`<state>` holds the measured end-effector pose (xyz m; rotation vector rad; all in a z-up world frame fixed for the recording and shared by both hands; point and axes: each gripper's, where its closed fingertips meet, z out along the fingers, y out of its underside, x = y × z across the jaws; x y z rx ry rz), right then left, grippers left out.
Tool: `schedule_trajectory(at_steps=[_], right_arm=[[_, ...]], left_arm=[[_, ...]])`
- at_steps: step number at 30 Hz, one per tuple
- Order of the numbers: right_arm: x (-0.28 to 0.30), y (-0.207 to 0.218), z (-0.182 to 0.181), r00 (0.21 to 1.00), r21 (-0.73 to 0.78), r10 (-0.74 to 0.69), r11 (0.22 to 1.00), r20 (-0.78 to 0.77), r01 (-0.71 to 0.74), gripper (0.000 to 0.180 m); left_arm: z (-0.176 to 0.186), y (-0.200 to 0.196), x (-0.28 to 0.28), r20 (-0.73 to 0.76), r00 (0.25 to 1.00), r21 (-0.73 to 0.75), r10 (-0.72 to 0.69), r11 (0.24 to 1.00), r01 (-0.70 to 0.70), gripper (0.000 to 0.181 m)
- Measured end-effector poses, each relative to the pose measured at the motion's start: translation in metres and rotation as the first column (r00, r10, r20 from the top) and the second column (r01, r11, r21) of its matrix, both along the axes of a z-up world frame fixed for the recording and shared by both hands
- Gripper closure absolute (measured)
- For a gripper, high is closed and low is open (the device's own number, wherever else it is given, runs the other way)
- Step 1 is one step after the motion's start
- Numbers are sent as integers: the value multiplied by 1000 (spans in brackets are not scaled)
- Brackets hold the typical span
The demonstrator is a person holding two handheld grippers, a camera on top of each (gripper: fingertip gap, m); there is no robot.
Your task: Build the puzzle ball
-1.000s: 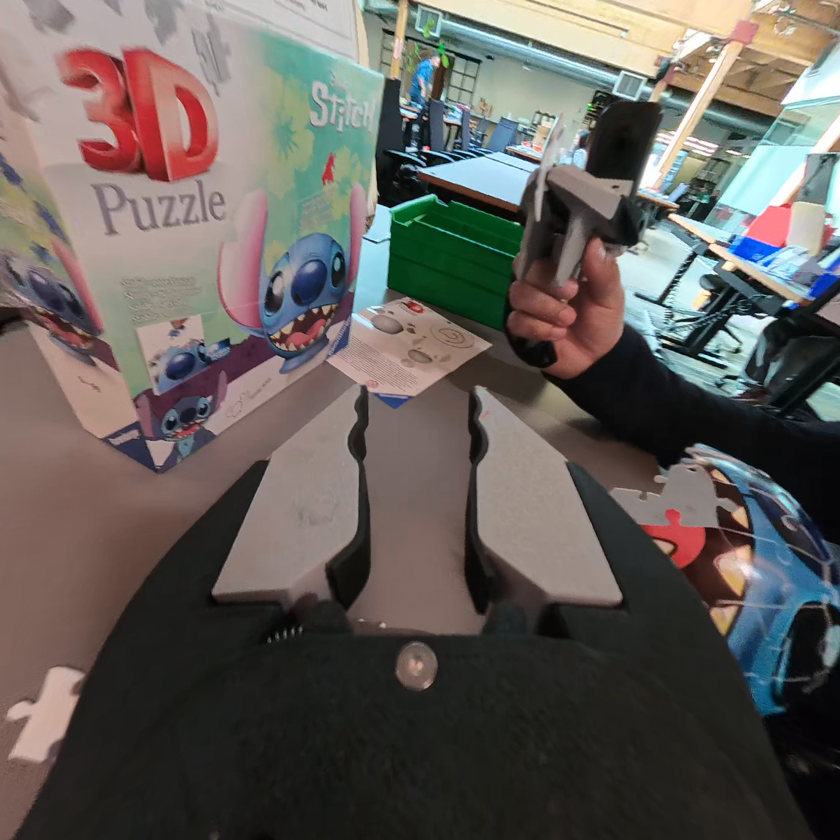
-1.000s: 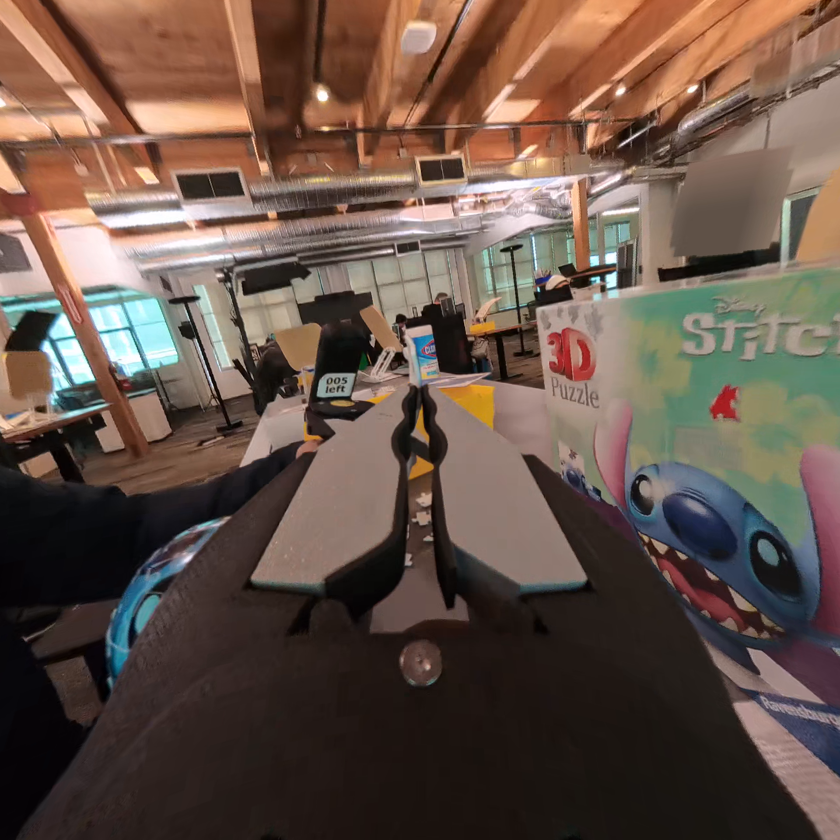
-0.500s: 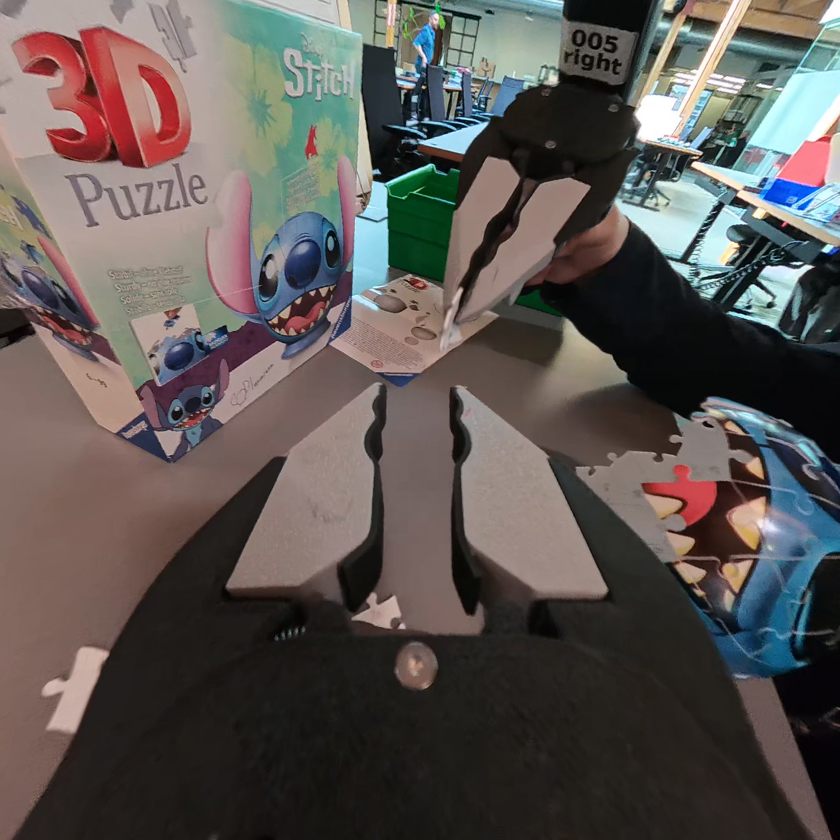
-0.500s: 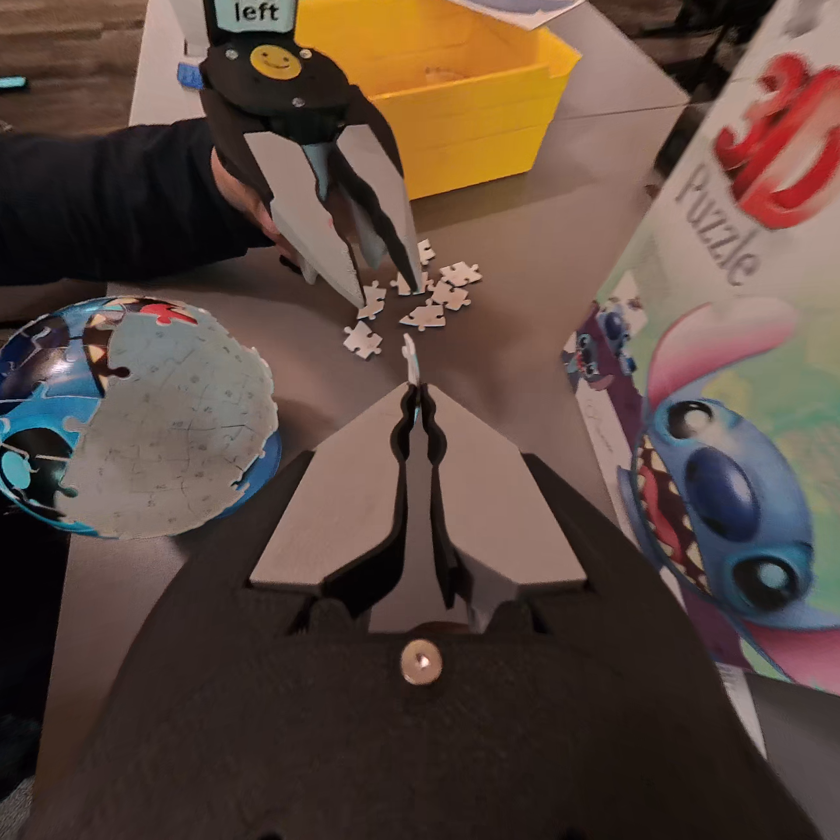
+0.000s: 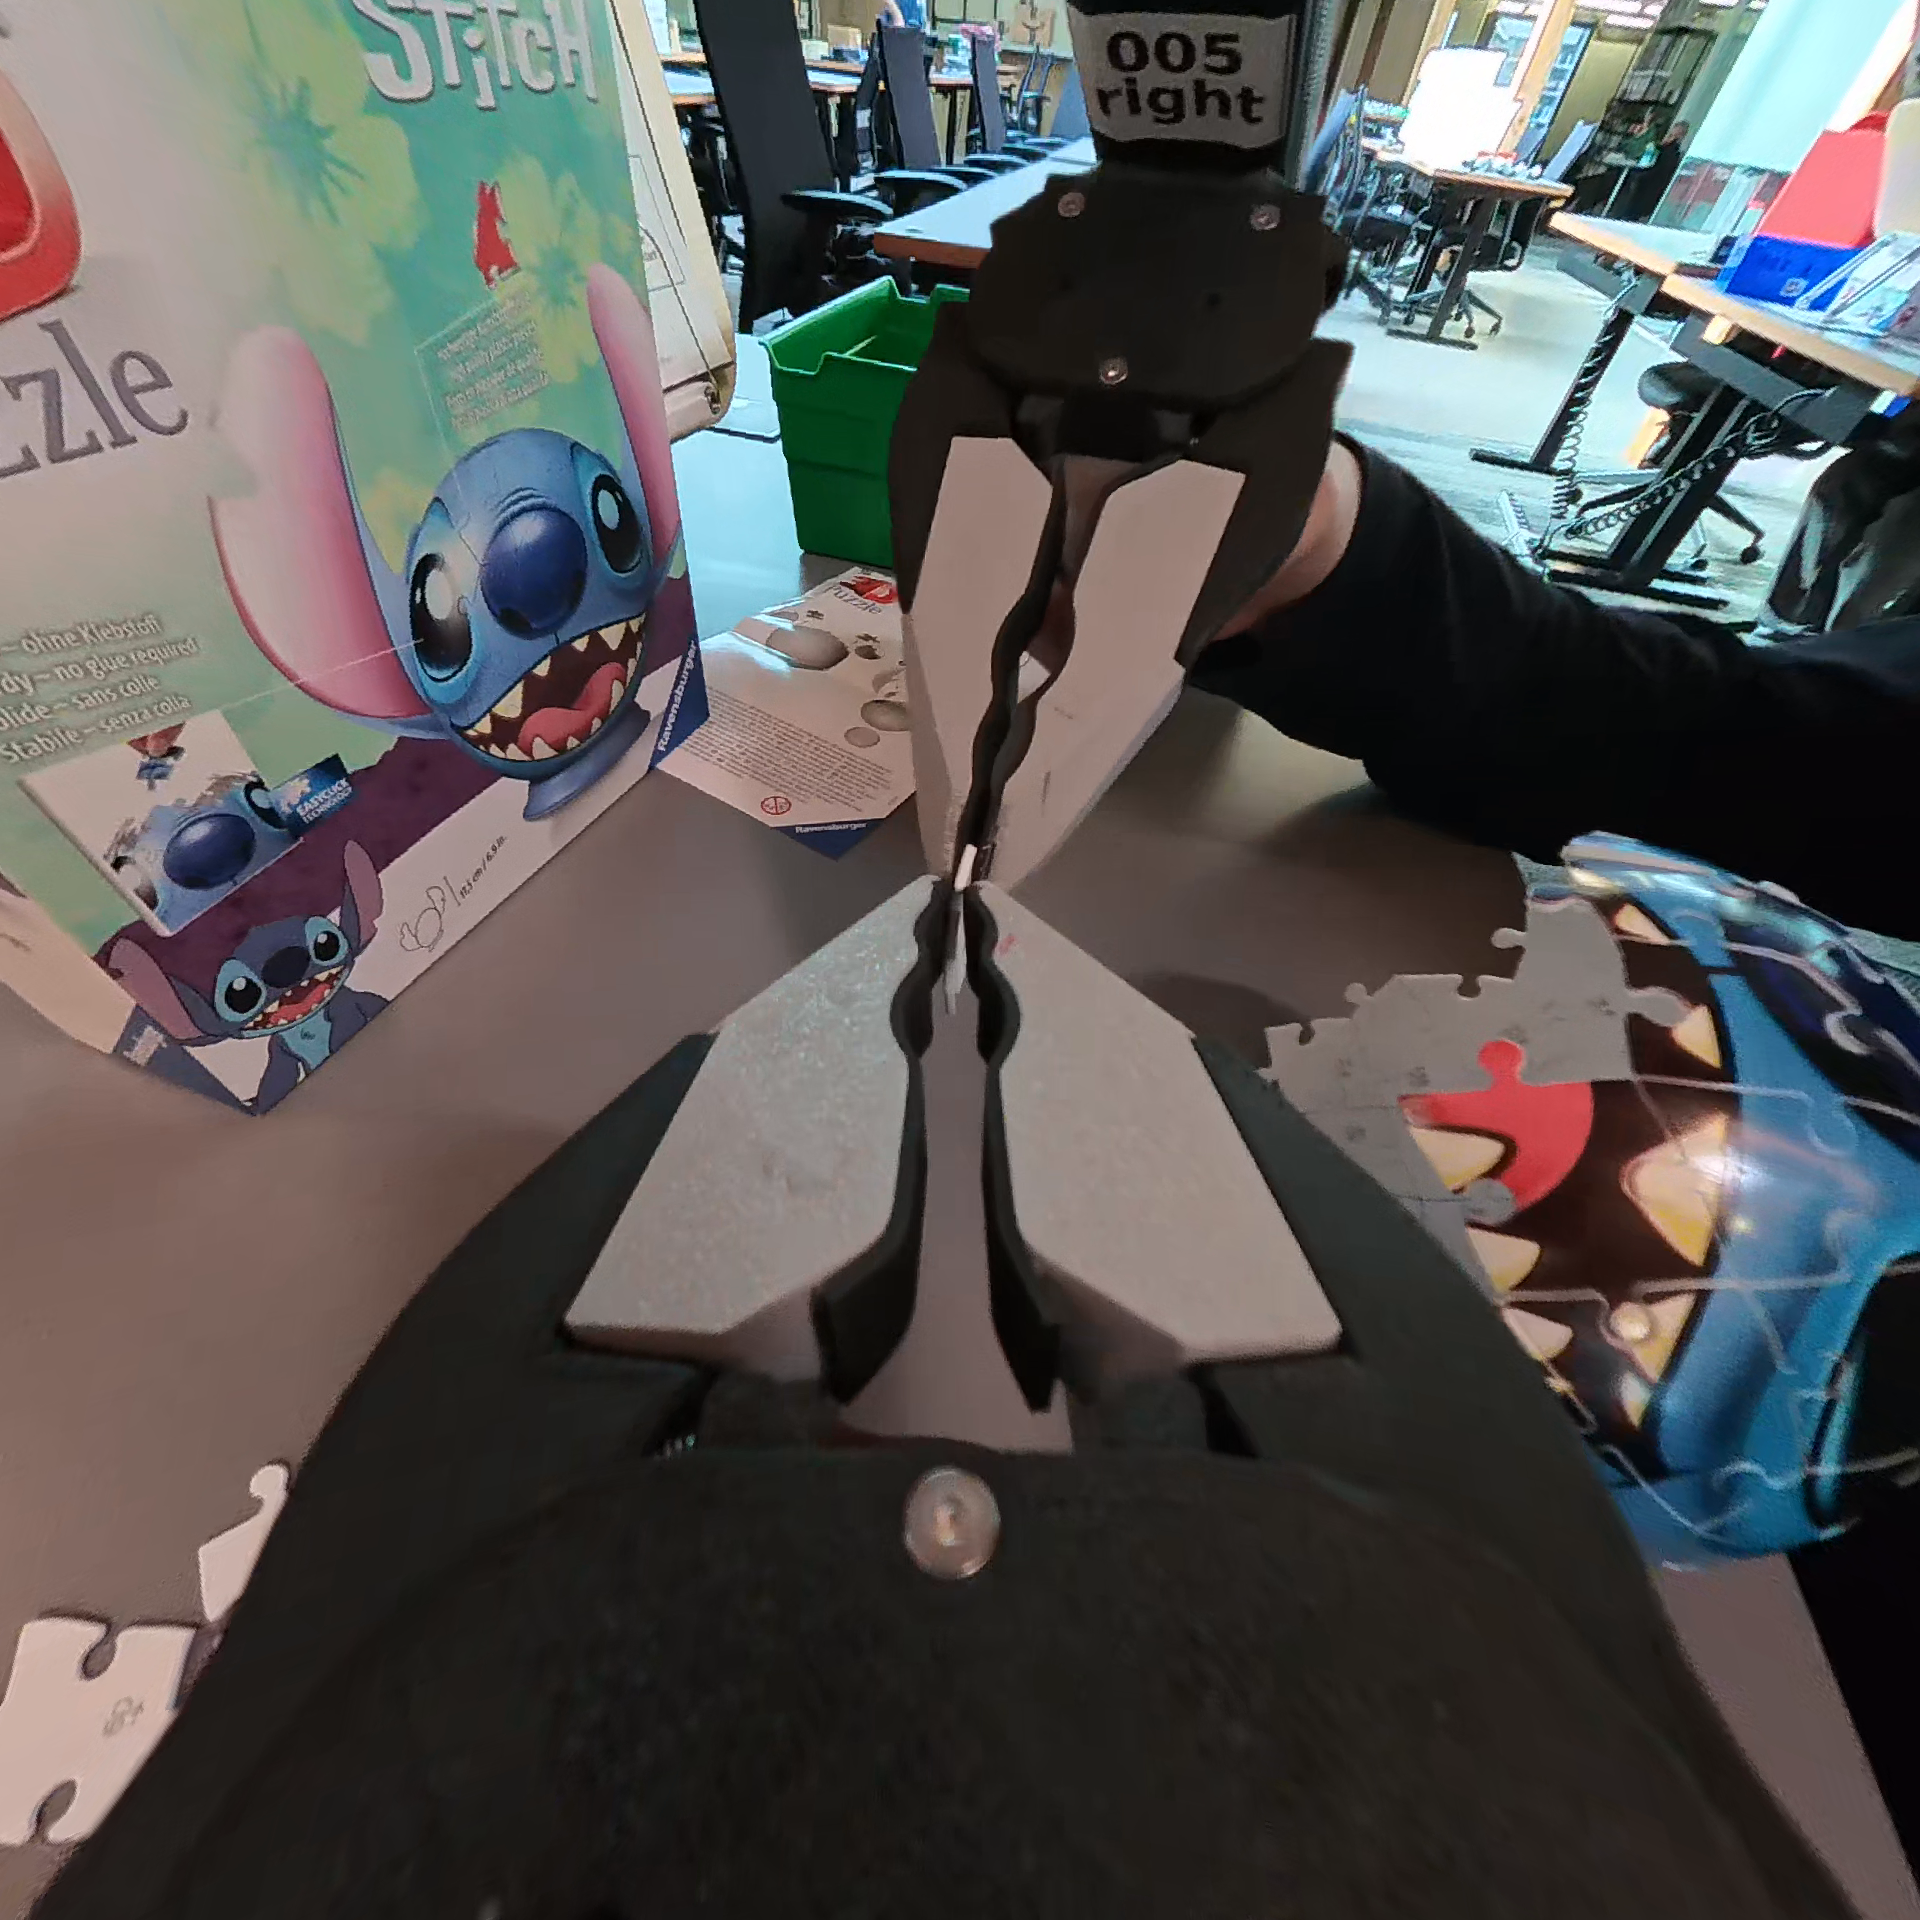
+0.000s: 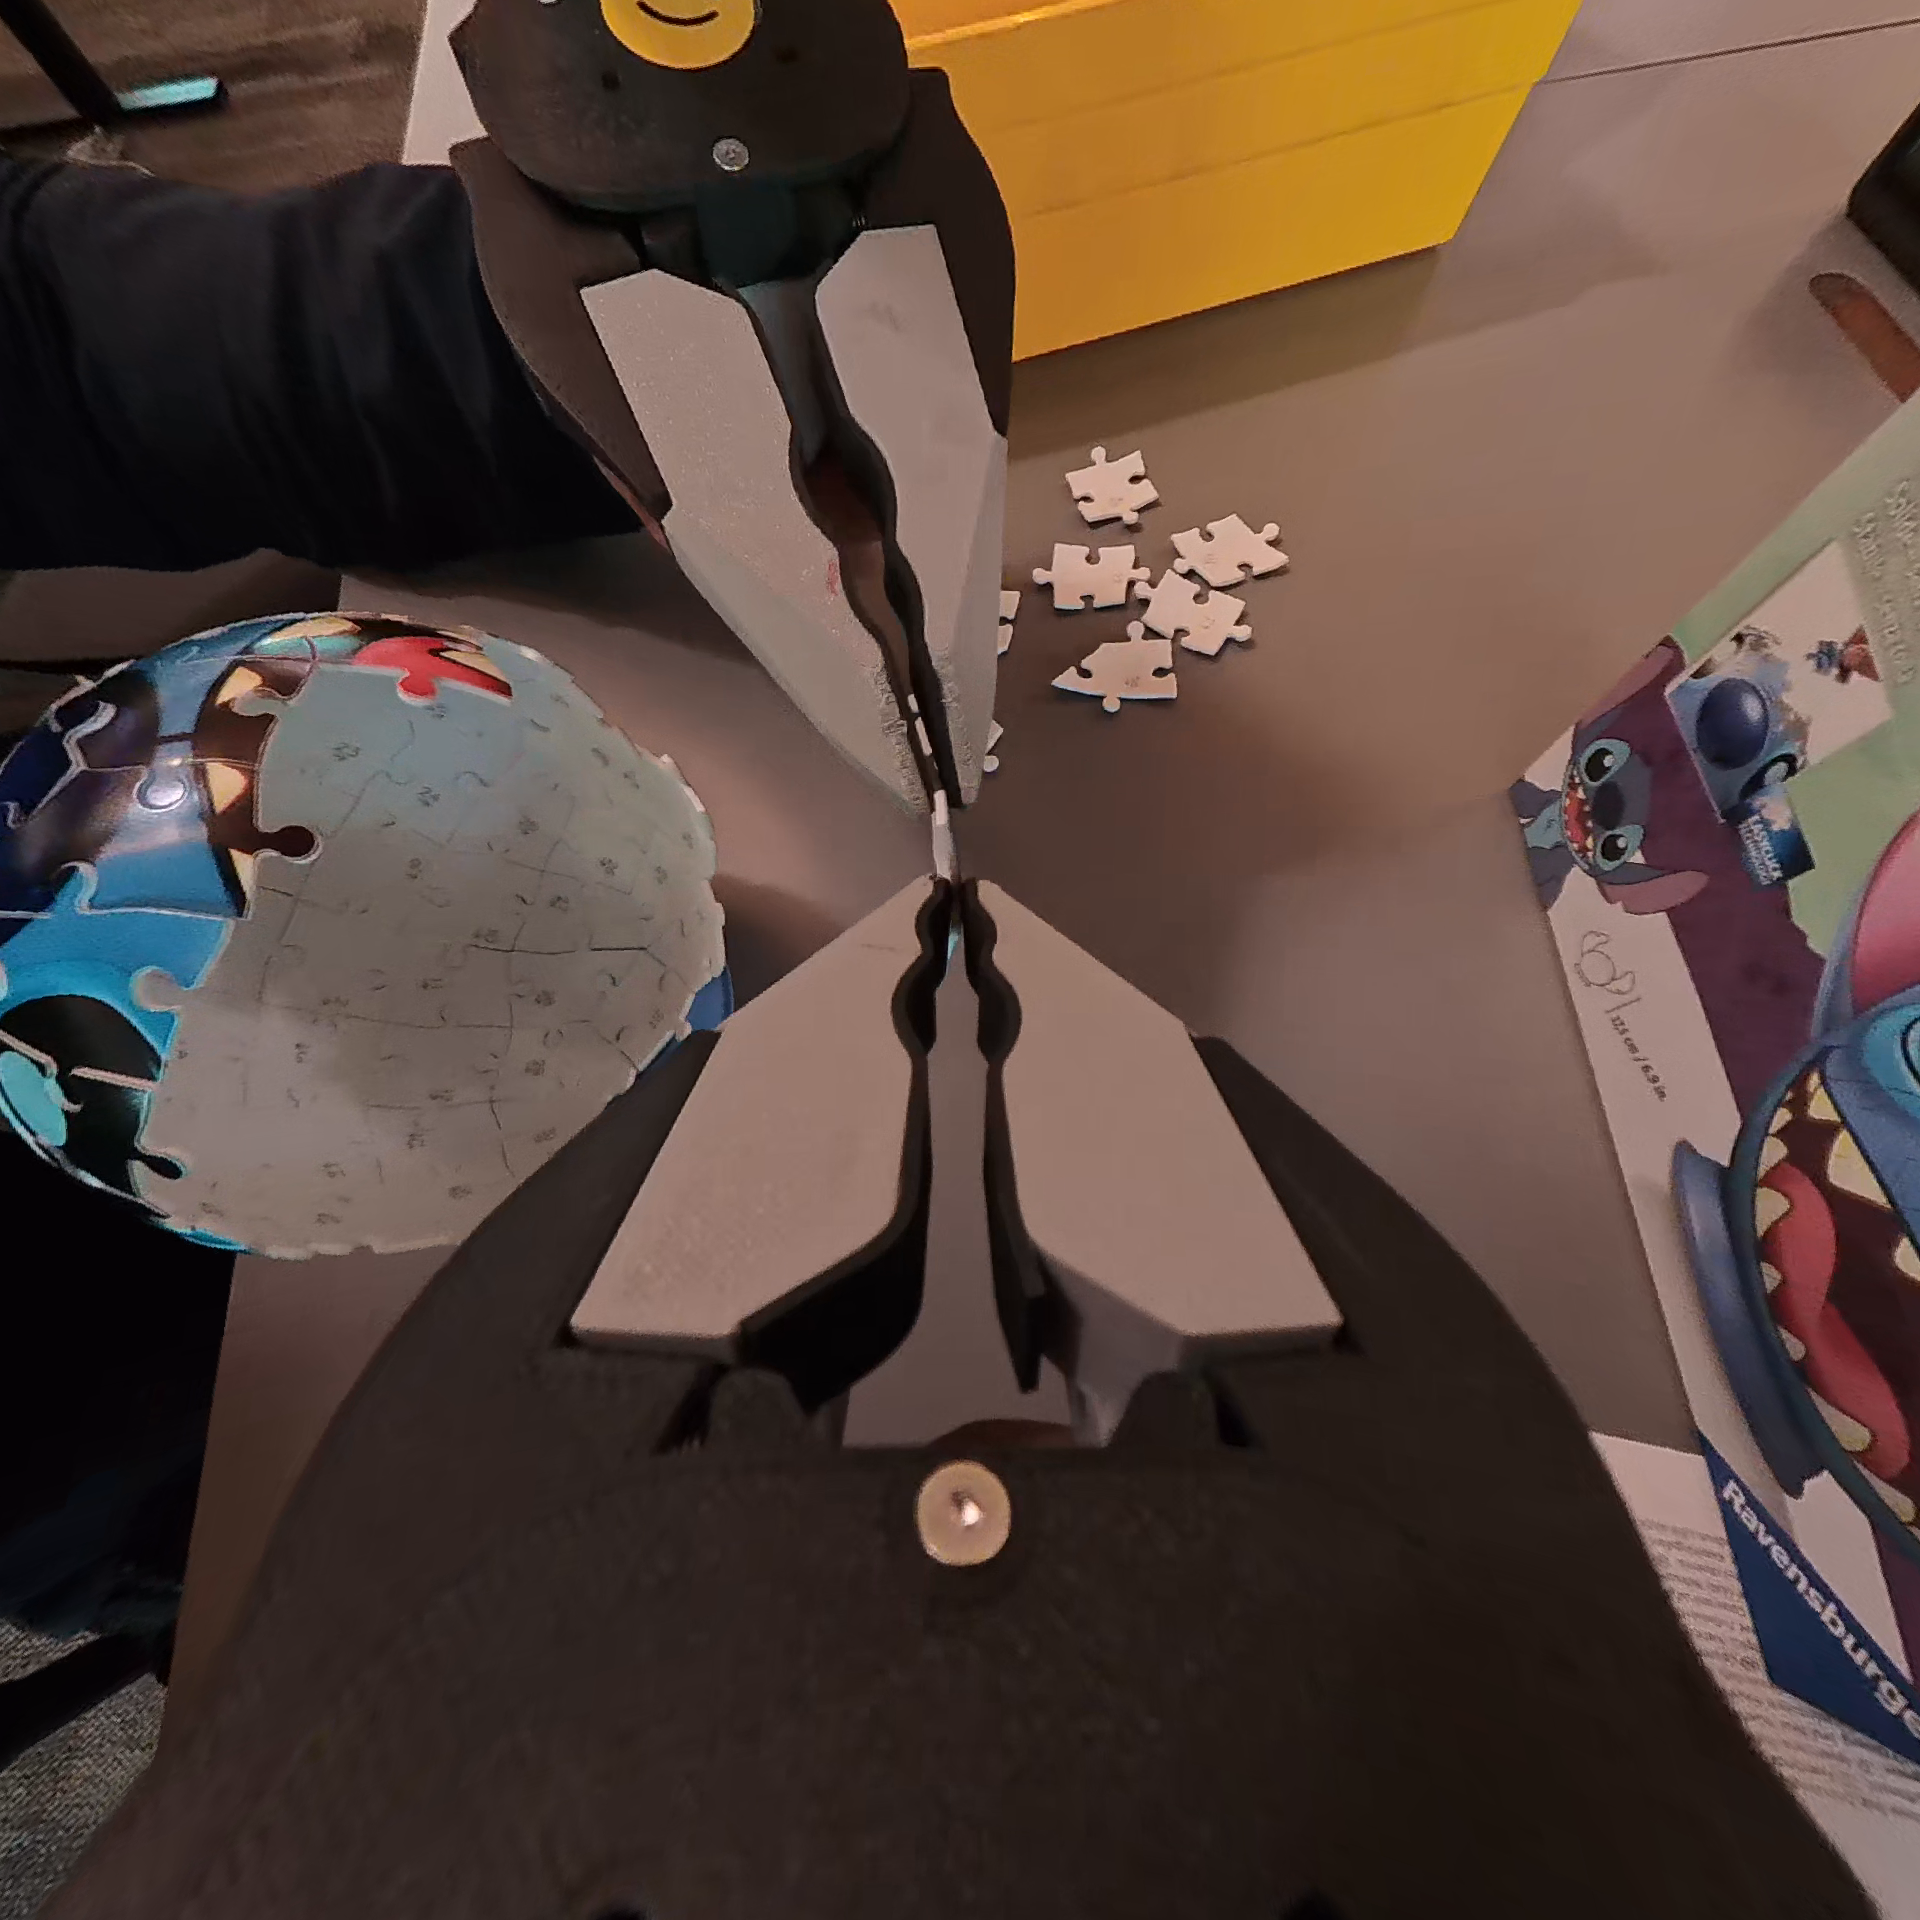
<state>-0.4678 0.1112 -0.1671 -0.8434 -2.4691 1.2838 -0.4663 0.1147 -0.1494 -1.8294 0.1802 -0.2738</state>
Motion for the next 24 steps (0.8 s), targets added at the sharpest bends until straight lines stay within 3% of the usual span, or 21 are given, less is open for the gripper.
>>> schedule_trajectory(at_steps=[8,24], right_arm=[[3,-3,8,1000,-116,-1,993,-2,1,180],[-2,-6,-4,999,-138,-3,990,48,10,180]], left_arm=[[6,-3,2,20,1000,2,-13,1000,13,181],[-8,-4,-4,97,995,-67,-6,998,13,178]])
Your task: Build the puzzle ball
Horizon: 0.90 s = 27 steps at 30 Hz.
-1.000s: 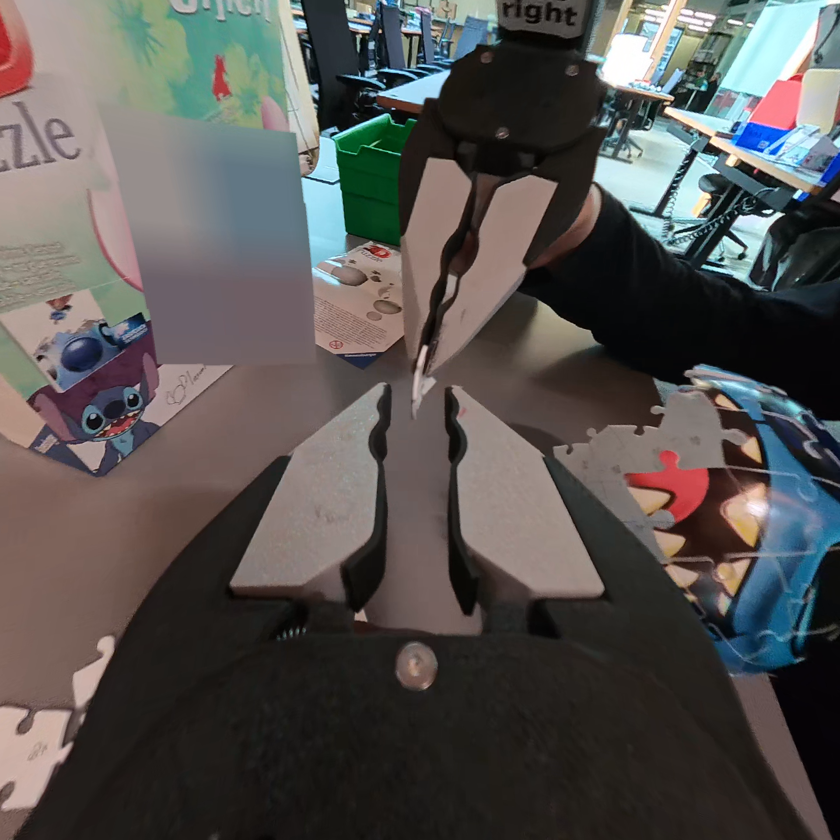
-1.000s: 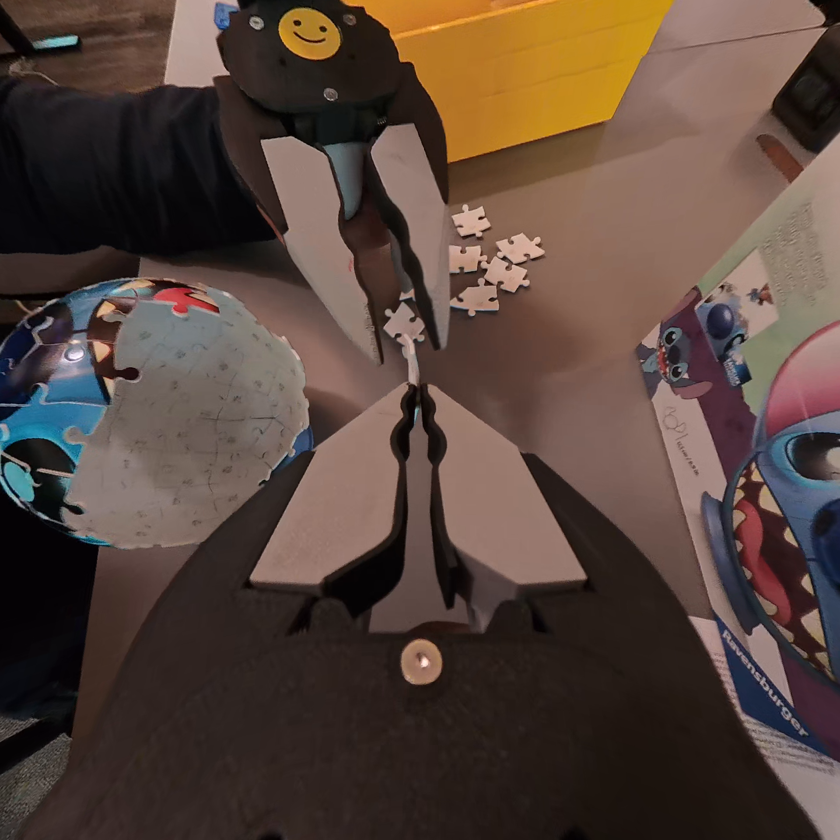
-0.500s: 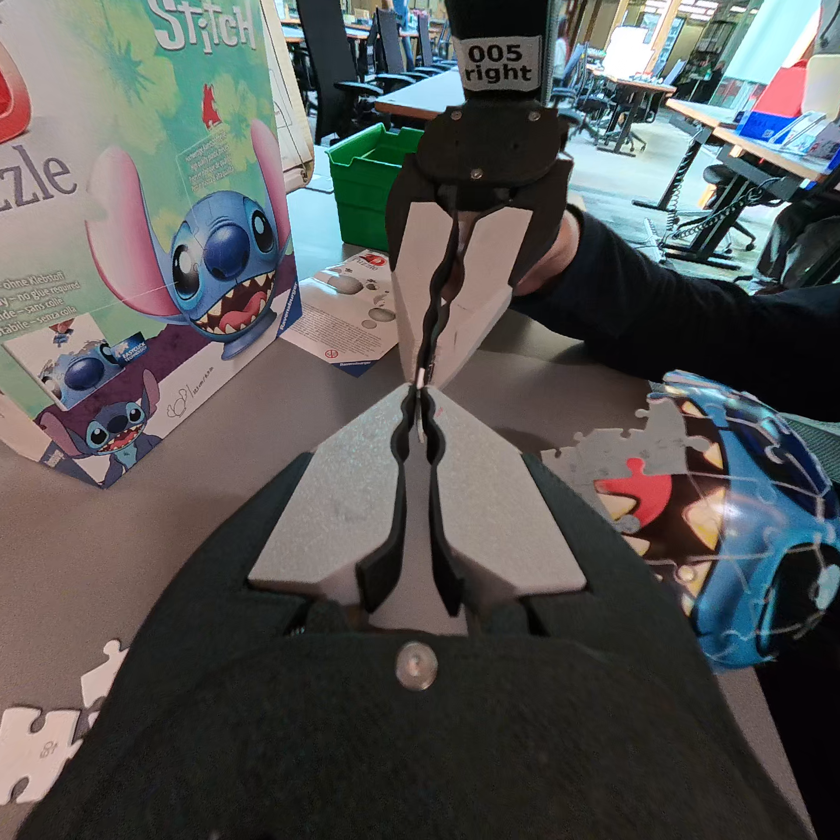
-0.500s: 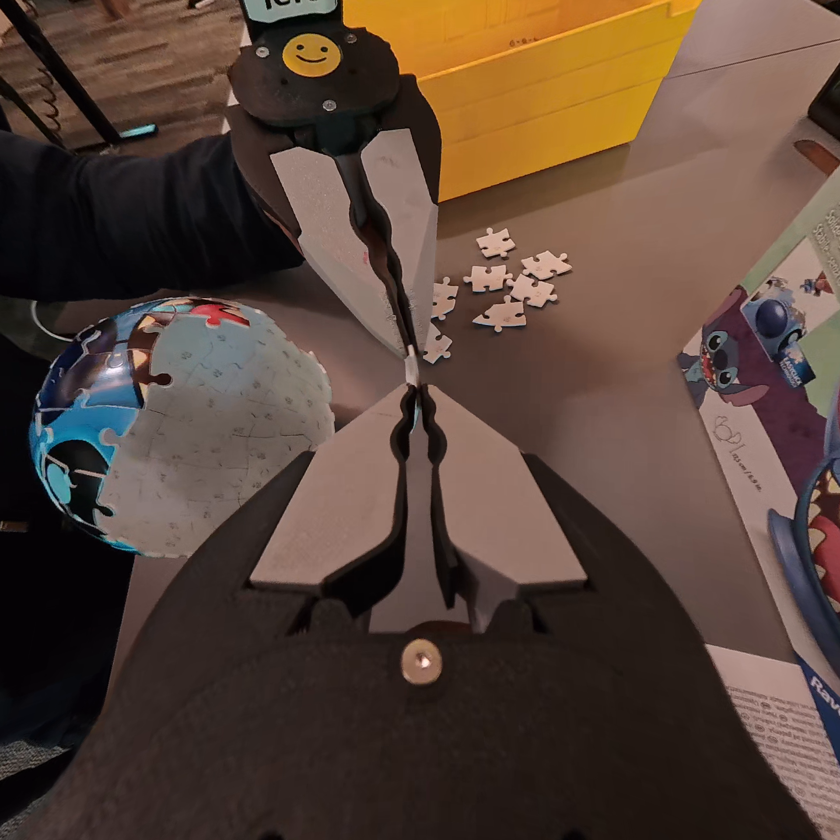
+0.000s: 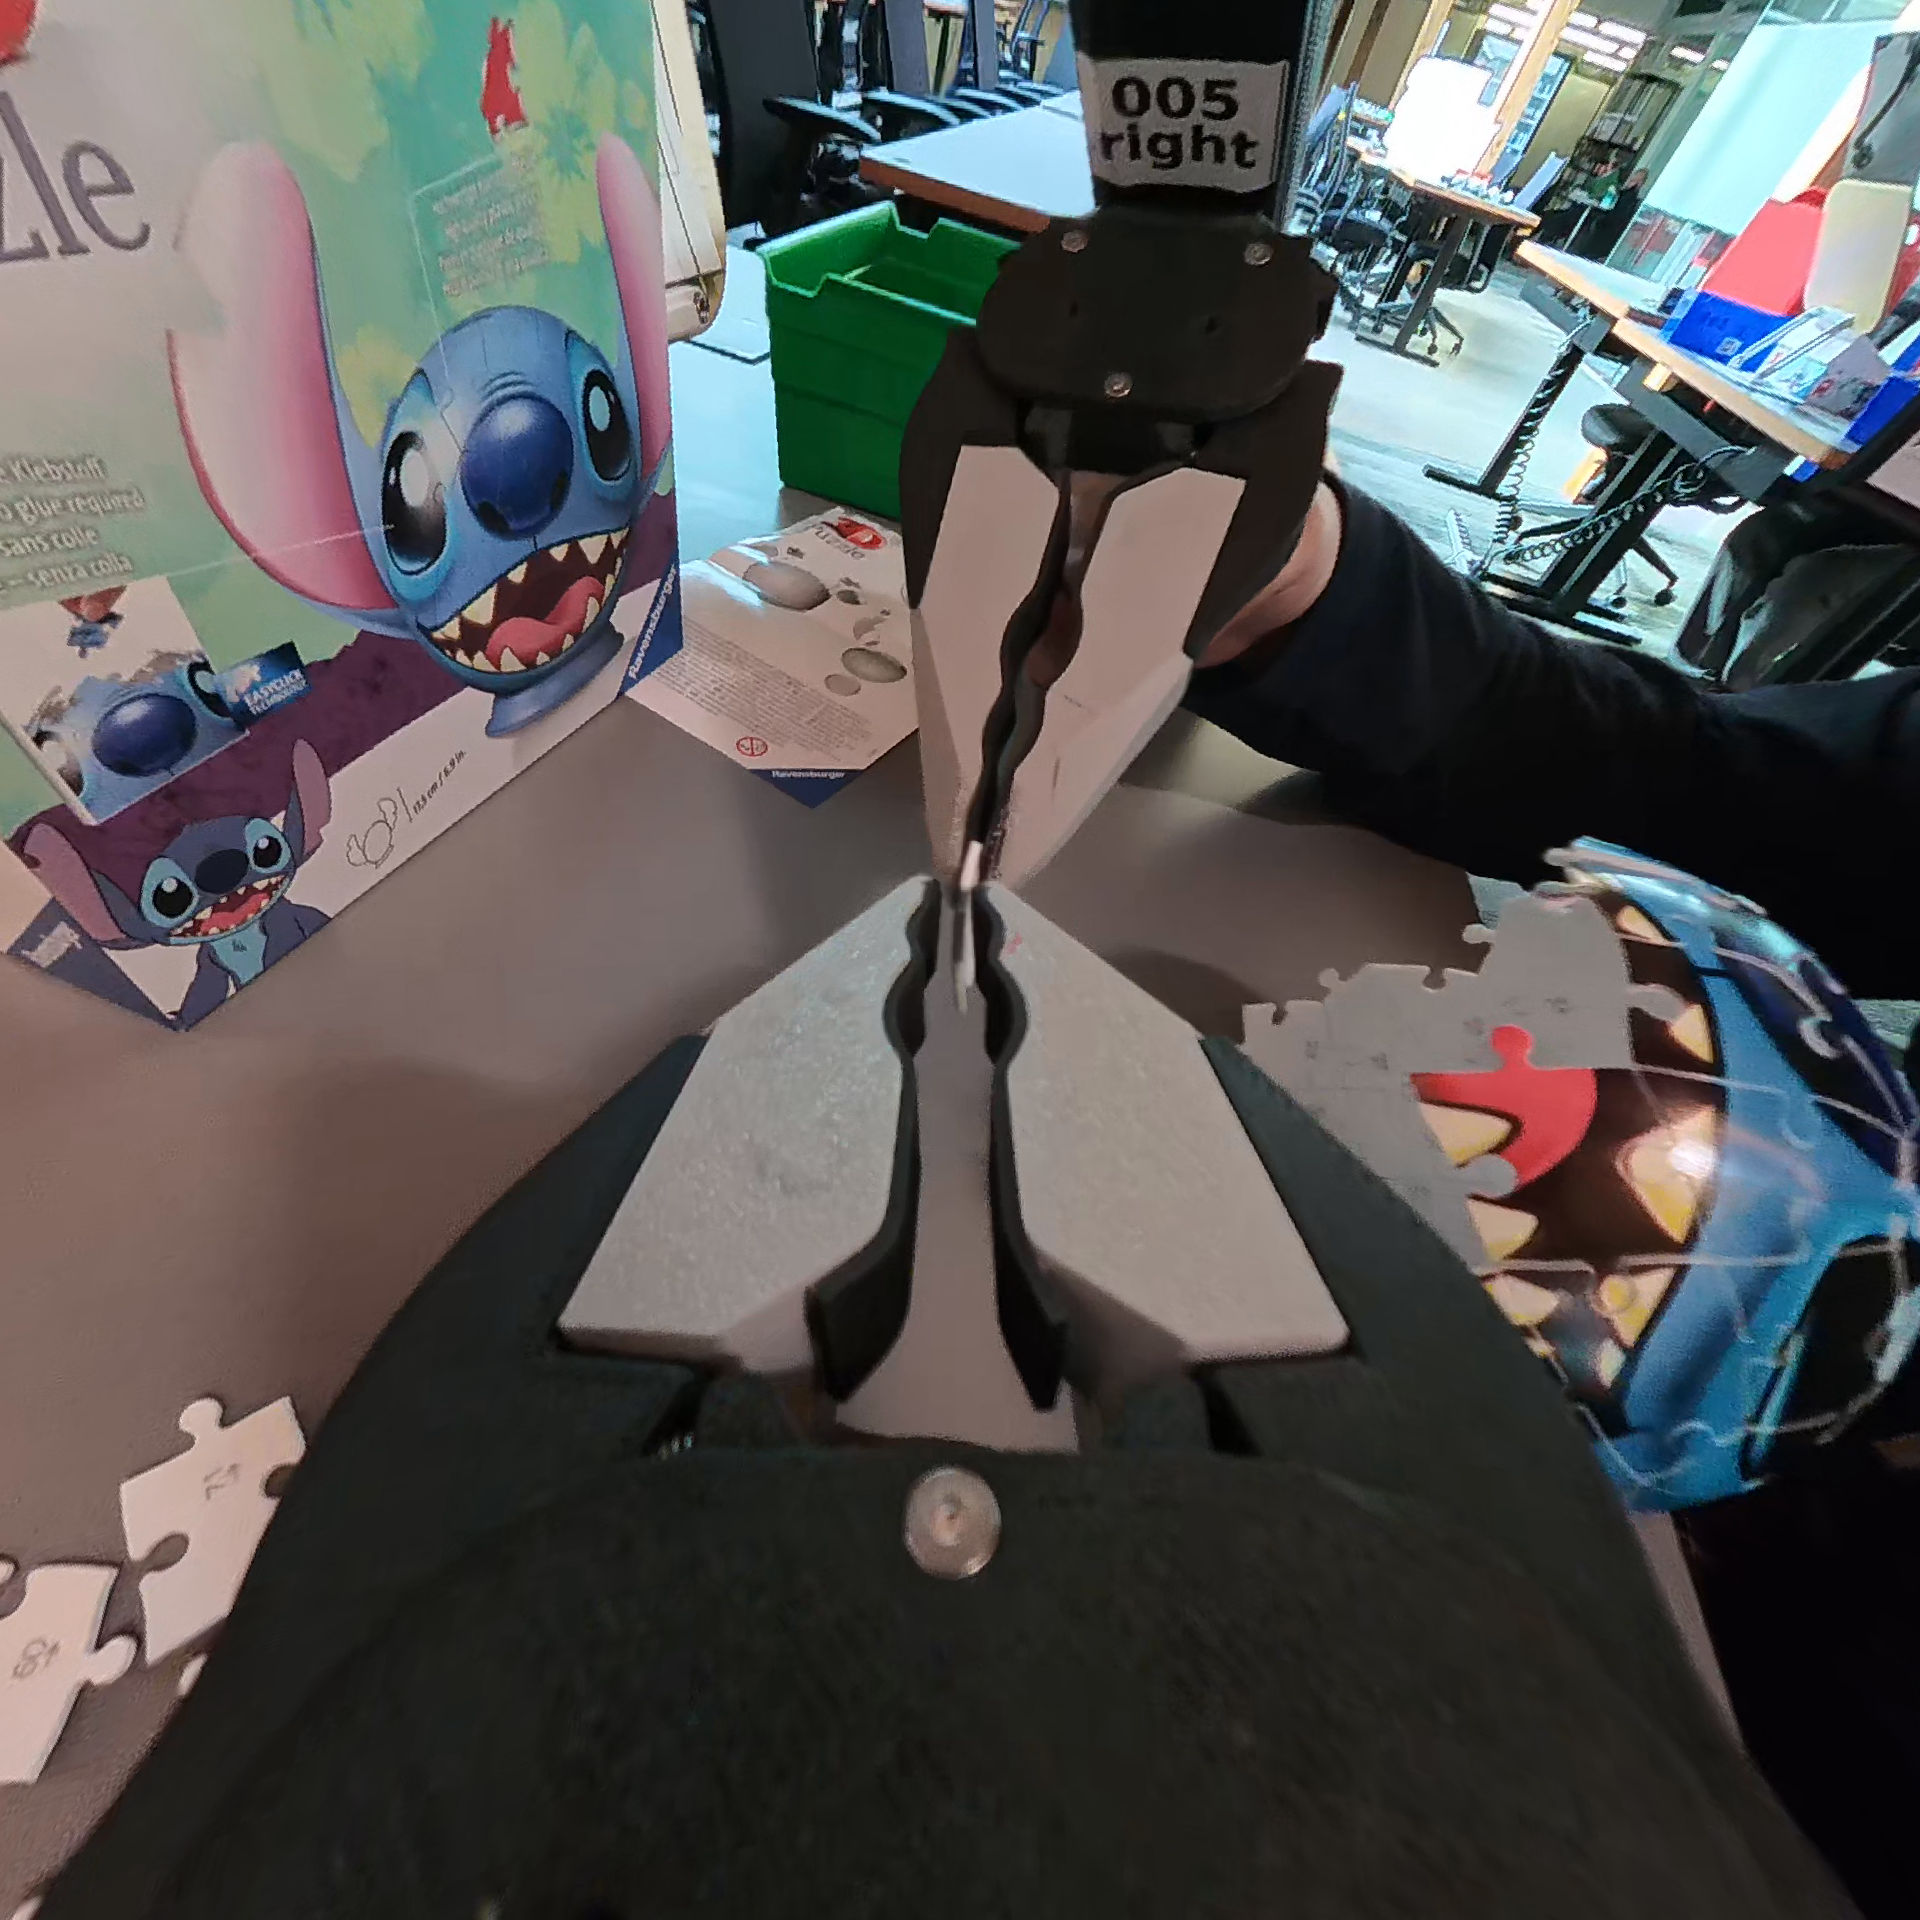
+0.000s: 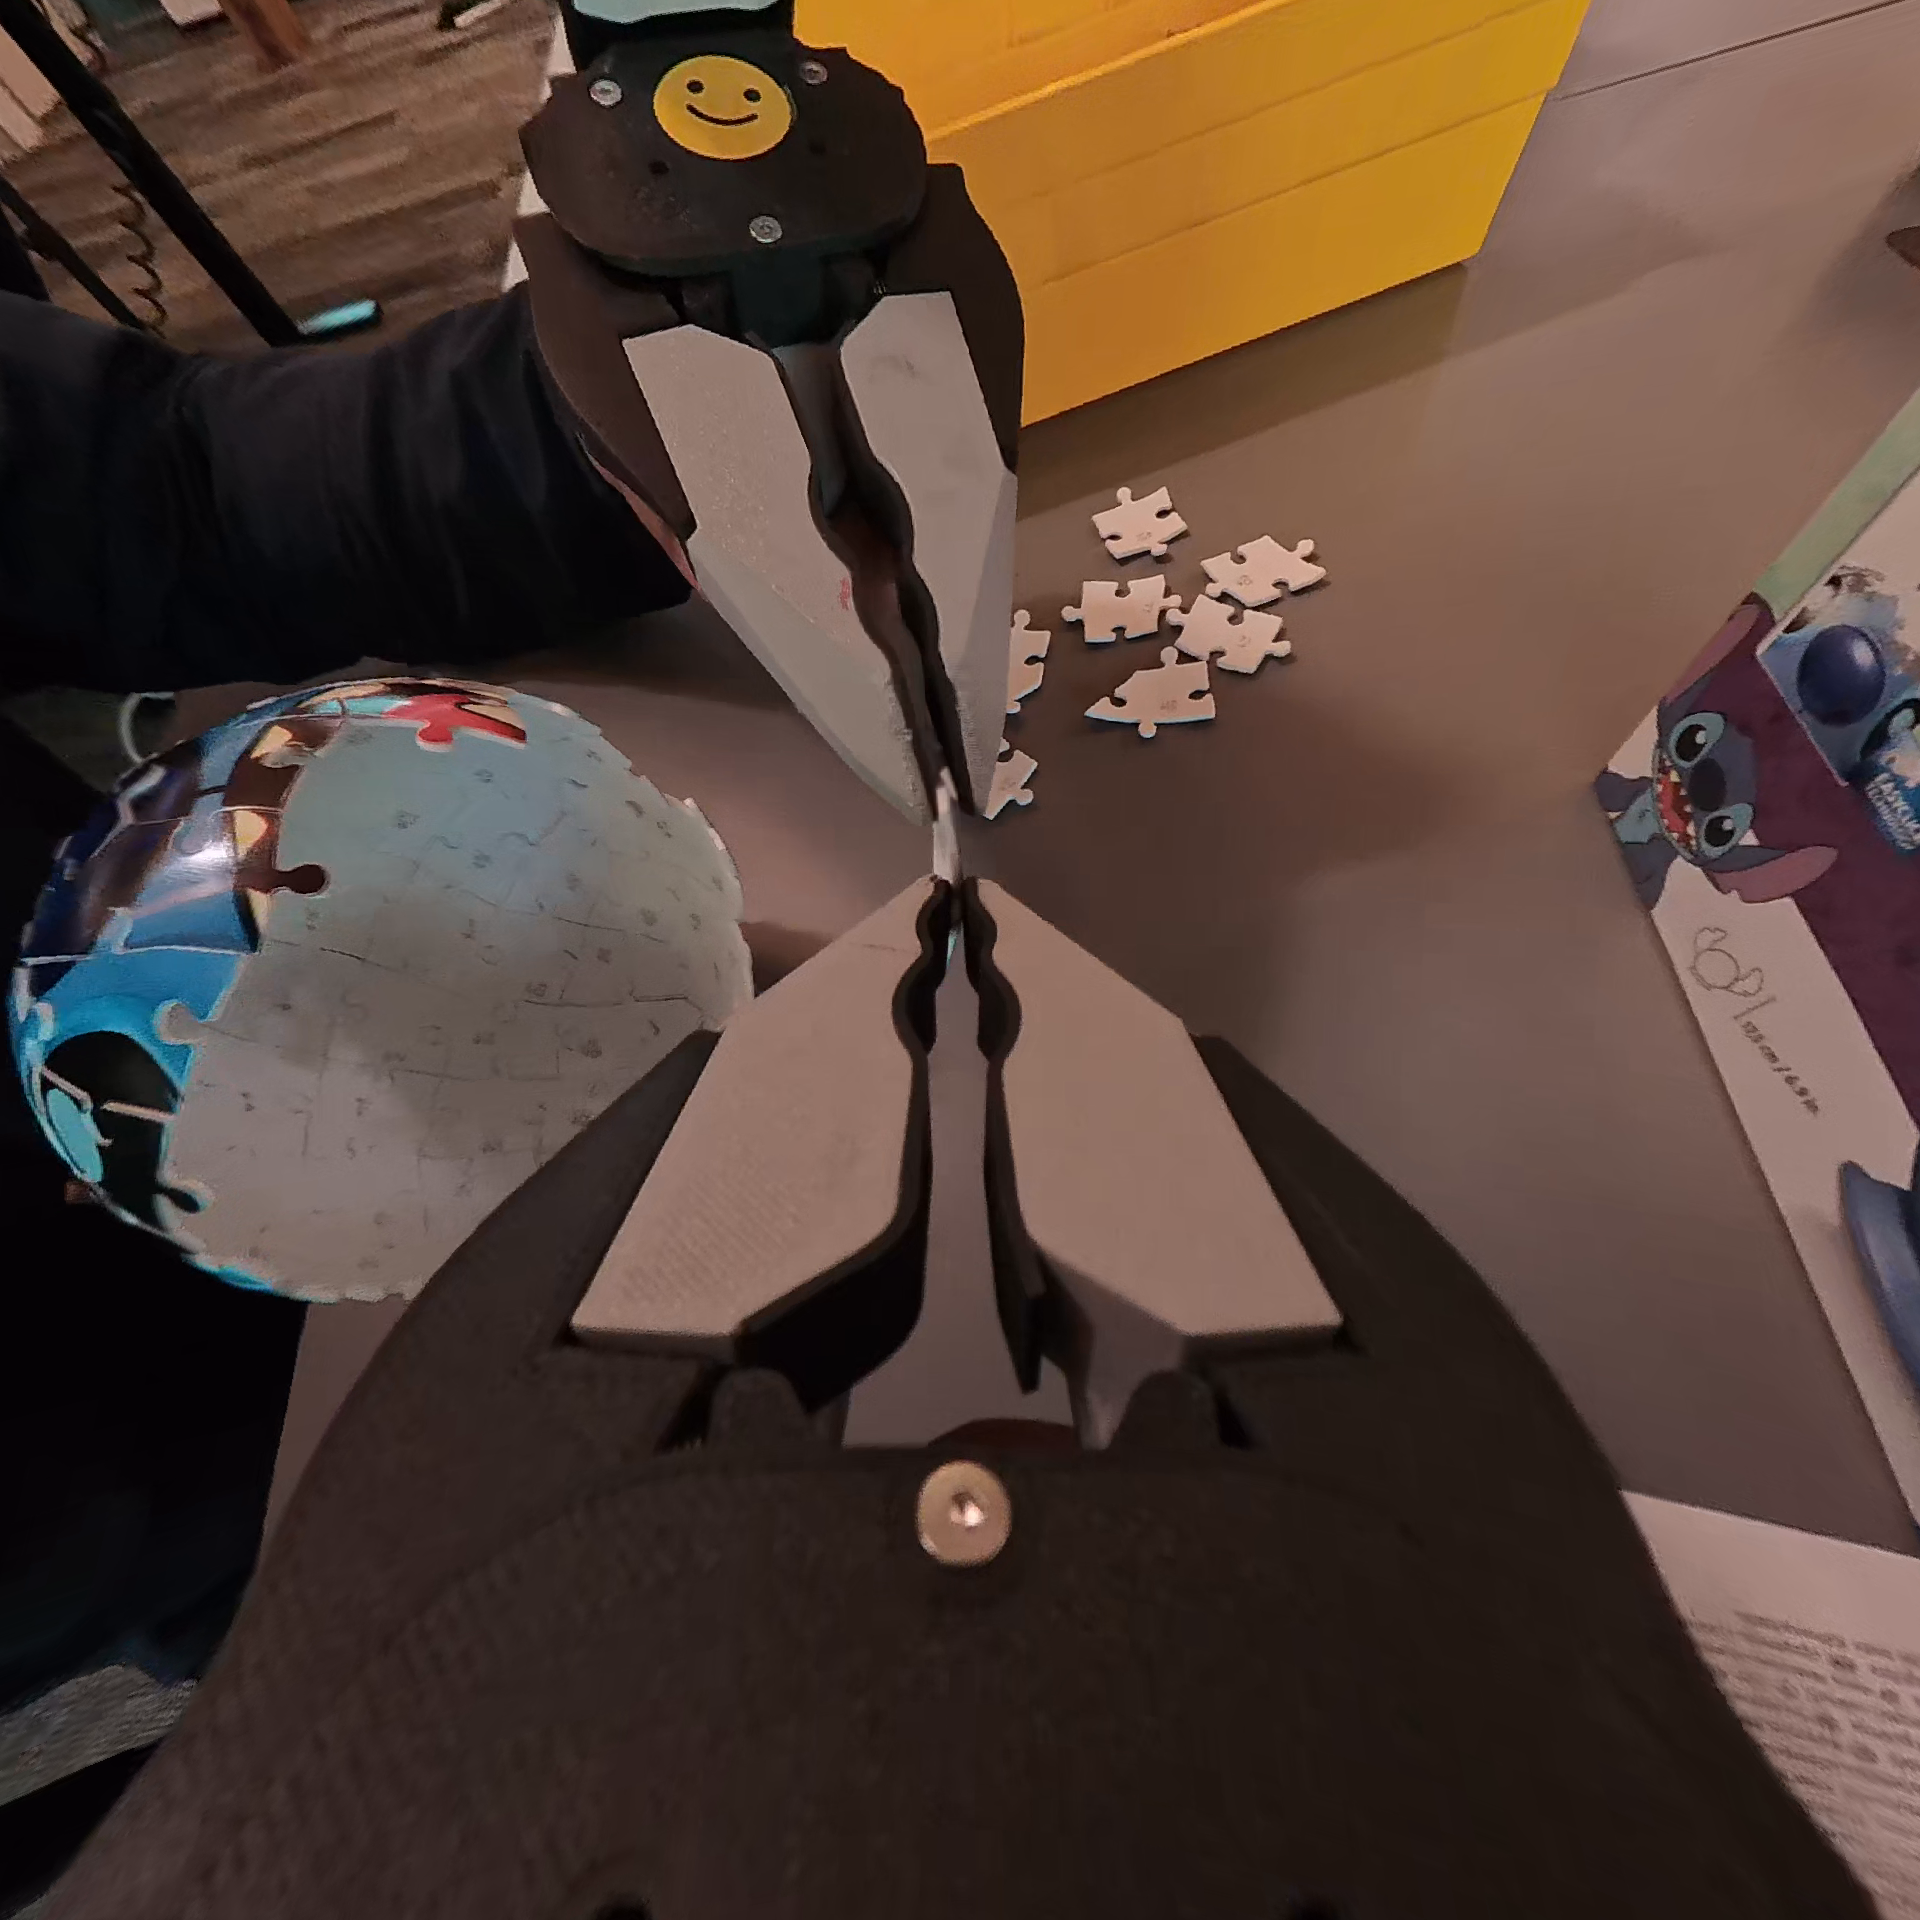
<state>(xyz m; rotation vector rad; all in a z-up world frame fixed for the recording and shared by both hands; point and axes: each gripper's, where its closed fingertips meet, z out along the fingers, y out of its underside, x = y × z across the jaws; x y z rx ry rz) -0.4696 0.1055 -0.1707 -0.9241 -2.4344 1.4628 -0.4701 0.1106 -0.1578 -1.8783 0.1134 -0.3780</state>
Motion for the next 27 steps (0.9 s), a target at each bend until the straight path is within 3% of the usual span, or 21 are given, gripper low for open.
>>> schedule_trajectory(at_steps=[5,8,15,27], right_arm=[[1,-6,-5,1000,-9,21,1000,20,-21,180],[0,-5,-7,1000,-11,16,1000,22,-16,180],[1,4,4,1000,-33,3,999,0,-3,180],[-1,6,-12,999,-32,-2,999,53,3,180]], left_arm=[[-5,1,1,-43,999,-29,8,1000,-9,161],[-10,1,6,-84,996,-45,-12,999,8,178],[-19,2,7,-65,998,-101,-19,995,13,160],[-9,-2,1,-48,999,-62,-1,998,-2,169]])
